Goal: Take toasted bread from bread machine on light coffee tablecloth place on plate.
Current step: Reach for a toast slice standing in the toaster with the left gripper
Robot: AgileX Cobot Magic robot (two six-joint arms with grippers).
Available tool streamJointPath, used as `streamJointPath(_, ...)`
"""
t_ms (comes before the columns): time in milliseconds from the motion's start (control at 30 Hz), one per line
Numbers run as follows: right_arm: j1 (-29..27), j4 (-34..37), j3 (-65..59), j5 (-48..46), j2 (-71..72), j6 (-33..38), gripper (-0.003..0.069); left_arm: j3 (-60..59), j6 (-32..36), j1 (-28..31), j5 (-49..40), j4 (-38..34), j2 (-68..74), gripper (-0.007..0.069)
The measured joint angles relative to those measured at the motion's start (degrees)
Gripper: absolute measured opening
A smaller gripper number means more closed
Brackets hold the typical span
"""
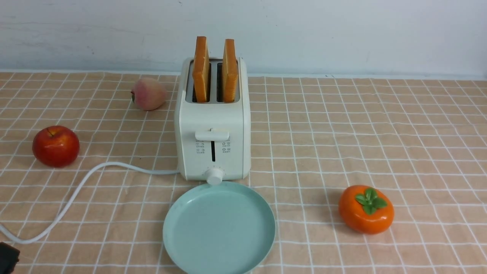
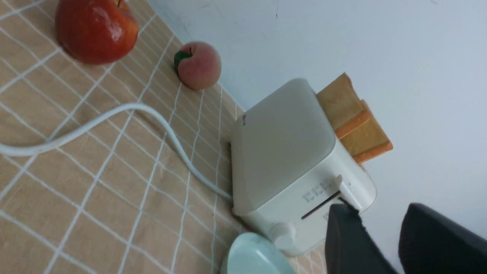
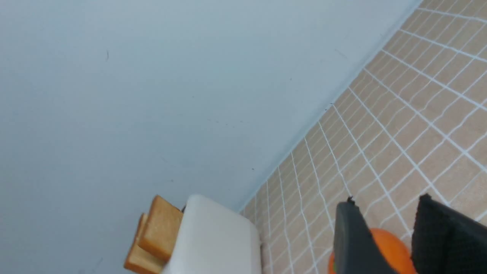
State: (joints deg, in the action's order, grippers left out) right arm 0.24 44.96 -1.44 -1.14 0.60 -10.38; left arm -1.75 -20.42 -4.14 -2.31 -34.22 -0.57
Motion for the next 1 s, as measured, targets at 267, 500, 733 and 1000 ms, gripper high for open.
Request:
streamJointPath(267, 0.55, -3.62, 16.75, -11.79, -1.40, 2.65, 0.0211, 15.57, 5.61, 0.00, -4.71, 0.11, 0.98, -0.0014)
streamJointPath(500, 0.55, -15.96, 47.05, -43.92, -23.01, 9.40, 0.0009, 39.66, 5.58, 0.00, -35.89, 7.66, 24.89, -0.0014)
streamJointPath(733, 0.55, -18.83, 58.47, -65.37, -43.64, 14.90, -0.0018, 53.35, 8.76, 0.00, -55.78, 15.71, 54.14, -0.0014)
streamJointPath(1000, 0.55, -15.05, 53.17, -62.11, -47.58, 21.07, -0.0010, 77.44, 10.17, -9.55, -56.74, 21.02, 81.09, -0.0014)
